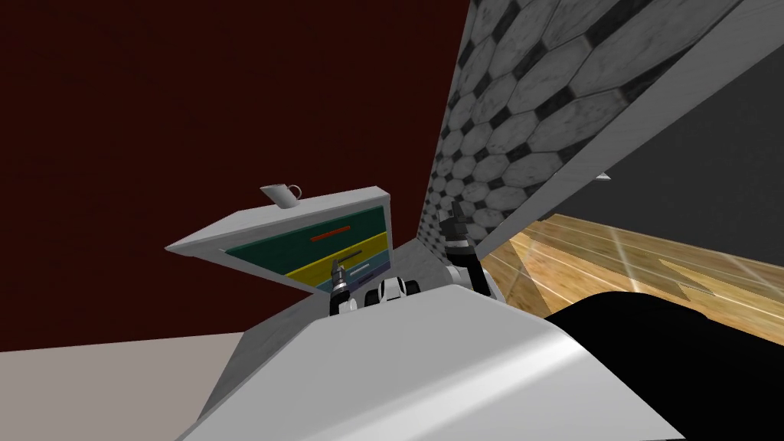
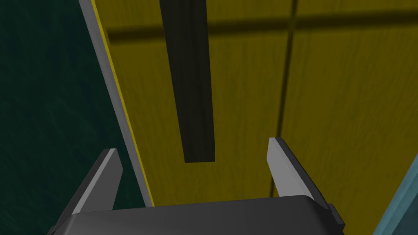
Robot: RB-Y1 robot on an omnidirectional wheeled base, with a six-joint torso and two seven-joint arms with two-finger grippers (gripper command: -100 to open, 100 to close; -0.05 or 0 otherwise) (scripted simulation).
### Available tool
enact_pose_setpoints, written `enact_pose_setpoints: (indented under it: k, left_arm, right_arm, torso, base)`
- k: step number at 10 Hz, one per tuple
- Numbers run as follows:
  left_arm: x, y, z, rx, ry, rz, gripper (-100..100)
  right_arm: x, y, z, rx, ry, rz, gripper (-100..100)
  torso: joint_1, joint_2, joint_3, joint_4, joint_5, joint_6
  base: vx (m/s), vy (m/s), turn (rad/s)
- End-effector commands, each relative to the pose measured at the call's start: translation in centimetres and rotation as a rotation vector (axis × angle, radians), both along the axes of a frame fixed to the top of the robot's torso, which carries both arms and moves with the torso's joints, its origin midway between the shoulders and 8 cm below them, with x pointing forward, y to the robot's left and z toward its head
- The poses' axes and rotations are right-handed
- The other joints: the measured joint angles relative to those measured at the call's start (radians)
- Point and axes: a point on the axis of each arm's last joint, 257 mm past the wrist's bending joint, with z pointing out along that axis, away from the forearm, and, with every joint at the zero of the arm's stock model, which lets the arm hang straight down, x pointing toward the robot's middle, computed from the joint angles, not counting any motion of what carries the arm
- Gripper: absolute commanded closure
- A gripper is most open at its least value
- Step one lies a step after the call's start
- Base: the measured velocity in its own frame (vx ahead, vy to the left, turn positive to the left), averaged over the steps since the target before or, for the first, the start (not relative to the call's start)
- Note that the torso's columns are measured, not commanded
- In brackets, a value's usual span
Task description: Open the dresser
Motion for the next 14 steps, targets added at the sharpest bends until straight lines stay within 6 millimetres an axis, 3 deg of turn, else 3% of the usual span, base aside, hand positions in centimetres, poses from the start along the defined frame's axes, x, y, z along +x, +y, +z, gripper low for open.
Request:
enact_pose_setpoints:
  k: [1,2,3,9,10,13,14]
  left_arm:
    - [1.3,0.3,0.8,0.000,0.000,-0.004,-100]
    - [0.9,0.3,0.6,0.000,-0.002,-0.003,-100]
    - [0.1,0.0,0.1,0.000,0.000,0.000,100]
    - [1.2,-0.3,1.3,0.000,-0.008,-0.011,100]
    - [0.8,-0.5,0.6,-0.007,0.010,-0.011,100]
    - [0.5,-0.8,0.9,-0.003,0.003,-0.014,100]
    - [2.0,-0.7,1.6,-0.008,0.009,-0.023,-100]
  right_arm:
    - [0.0,0.0,0.0,0.000,0.000,0.000,0]
    - [0.0,0.0,0.0,0.000,0.000,0.000,0]
    - [0.0,0.0,0.0,0.000,0.000,0.000,0]
    - [0.0,0.0,0.0,0.000,0.000,0.000,0]
    - [0.0,0.0,0.0,0.000,0.000,0.000,0]
    - [0.0,0.0,0.0,0.000,0.000,0.000,0]
    - [0.0,0.0,0.0,0.000,0.000,0.000,0]
  torso:
    - [0.001,-0.002,-0.001,0.000,0.000,0.000]
    - [0.001,-0.003,-0.002,-0.001,0.000,0.000]
    - [0.000,0.000,0.000,0.000,0.000,0.000]
    - [-0.003,0.006,0.003,0.004,-0.004,-0.002]
    - [-0.003,0.005,0.002,0.005,-0.005,-0.002]
    - [-0.003,0.005,0.002,0.003,-0.002,0.000]
    - [-0.003,0.007,0.003,0.003,-0.002,-0.001]
  base:
    - [0.065,0.018,0.019]
    - [0.032,0.008,0.002]
    - [-0.034,-0.010,-0.031]
    - [-0.133,-0.044,0.016]
    - [-0.078,-0.028,0.000]
    - [-0.156,-0.052,0.009]
    - [-0.139,-0.038,0.077]
